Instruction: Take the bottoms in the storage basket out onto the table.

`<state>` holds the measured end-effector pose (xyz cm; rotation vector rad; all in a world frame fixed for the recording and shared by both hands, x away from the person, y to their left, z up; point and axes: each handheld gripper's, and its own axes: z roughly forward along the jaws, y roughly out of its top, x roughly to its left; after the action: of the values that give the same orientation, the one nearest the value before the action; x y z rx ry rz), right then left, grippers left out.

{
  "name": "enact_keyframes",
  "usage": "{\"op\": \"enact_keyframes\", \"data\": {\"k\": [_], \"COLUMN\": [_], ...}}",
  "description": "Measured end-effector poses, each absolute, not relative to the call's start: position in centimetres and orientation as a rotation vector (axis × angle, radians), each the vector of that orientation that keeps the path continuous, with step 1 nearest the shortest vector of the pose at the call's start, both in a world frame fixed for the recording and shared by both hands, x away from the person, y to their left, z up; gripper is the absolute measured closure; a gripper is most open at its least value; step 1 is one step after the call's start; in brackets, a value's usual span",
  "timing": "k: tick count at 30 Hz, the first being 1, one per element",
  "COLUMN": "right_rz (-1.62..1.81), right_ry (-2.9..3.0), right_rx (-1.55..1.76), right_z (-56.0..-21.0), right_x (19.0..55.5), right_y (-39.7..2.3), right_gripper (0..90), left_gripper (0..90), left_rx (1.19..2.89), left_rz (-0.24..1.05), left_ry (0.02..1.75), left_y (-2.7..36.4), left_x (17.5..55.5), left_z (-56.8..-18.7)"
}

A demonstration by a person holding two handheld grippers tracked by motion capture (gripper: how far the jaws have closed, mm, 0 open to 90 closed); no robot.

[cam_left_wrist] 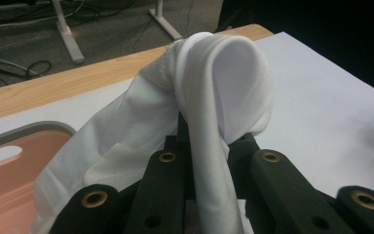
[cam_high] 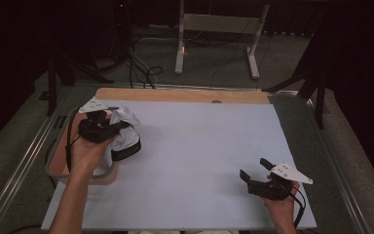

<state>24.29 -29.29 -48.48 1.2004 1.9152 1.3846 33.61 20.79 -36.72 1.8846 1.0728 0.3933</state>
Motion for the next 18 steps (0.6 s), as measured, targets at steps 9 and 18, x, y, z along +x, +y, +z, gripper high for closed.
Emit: {"op": "enact_keyframes", "data": {"k": [9, 18], "right_rz": [1.383, 1.382], "right_ry": [1.920, 1.918], "right_rx": [1.194, 1.196], "right_z": [-48.5, -48.5], "right_x": [24.3, 24.3], "right_y": [-29.3, -29.3], "right_gripper": [8.2, 8.2], "left_gripper": [81.9, 81.9], "left_rx": [1.886, 1.895], "left_rz": [0.364, 0.338], "left_ry": [1.042, 1.012], "left_y": [19.4, 17.8], "left_x": [34.1, 34.7], "left_z": [-37.1, -37.4]}}
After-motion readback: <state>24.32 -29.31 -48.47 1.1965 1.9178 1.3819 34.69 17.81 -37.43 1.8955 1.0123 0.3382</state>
